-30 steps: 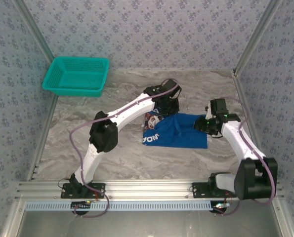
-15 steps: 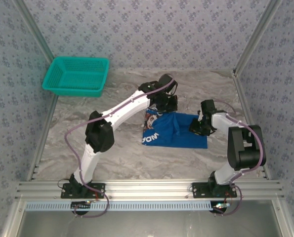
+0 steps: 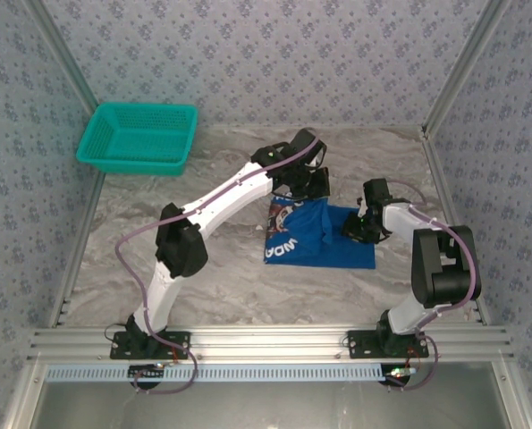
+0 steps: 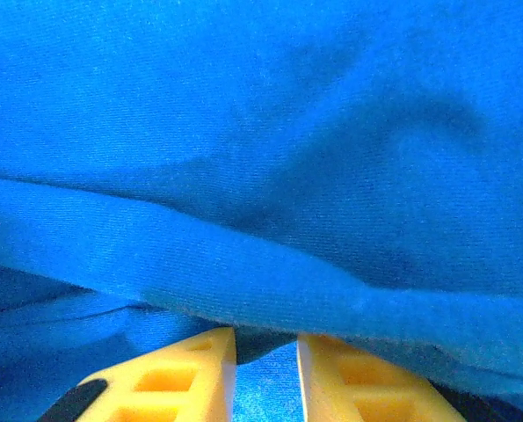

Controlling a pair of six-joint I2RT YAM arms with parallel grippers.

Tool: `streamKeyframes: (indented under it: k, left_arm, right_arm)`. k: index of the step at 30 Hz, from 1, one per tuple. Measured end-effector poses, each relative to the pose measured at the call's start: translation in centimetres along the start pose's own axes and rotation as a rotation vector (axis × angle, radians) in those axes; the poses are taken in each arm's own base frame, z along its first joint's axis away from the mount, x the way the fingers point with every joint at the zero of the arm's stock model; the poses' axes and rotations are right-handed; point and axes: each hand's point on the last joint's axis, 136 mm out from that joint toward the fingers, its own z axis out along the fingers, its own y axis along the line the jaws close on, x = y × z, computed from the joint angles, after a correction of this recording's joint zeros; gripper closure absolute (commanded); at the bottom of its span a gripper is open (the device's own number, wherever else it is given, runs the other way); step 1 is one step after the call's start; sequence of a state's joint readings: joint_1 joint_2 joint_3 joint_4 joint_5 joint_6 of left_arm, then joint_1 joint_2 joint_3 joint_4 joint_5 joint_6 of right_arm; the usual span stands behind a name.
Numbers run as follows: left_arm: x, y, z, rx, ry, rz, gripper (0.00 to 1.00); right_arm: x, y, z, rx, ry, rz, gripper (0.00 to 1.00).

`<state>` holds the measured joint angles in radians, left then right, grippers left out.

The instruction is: Fold the inside-out t-shirt

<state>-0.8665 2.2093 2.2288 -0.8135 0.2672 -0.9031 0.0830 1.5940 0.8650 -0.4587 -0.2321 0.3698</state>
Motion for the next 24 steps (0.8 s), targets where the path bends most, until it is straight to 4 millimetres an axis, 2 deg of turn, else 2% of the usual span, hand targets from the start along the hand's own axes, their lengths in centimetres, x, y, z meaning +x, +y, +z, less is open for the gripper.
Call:
streamKeyframes:
  k: [3, 5, 10, 13, 15, 21, 24]
  left_arm:
    - [-0.3, -0.5, 0.1, 0.013, -0.006, -0.001, 1.0]
    - [-0.4, -0.5, 0.6, 0.015, -0.001, -0.004, 1.0]
    - [-0.2, -0.2, 3.4, 0.005, 0.02, -0.008, 1.0]
    - [0.4, -0.1, 5.5, 0.002, 0.047, -0.01, 1.0]
    - [0.8, -0.2, 6.6, 0.006, 0.062, -0.009, 0.99]
    - [2.0, -2.0, 9.6, 0.057, 0.094, -0.007, 0.86]
    - [3.1, -3.4, 11.2, 0.108, 0.126, -0.003, 0.73]
  right_arm:
    - [-0.3, -0.1, -0.8, -0.001, -0.013, 0.007, 0.72]
    - [-0.8, -0.1, -2.3, -0.004, -0.045, 0.015, 0.71]
    - [-3.5, -0.6, -8.0, 0.024, -0.21, 0.03, 0.7]
    - [-4.3, -1.4, -10.5, 0.067, -0.282, 0.038, 0.7]
    - [-4.3, -2.1, -11.4, 0.094, -0.298, 0.048, 0.7]
    - [-3.4, -3.6, -12.0, 0.155, -0.28, 0.071, 0.69]
    - [-2.9, -4.0, -12.4, 0.175, -0.274, 0.078, 0.69]
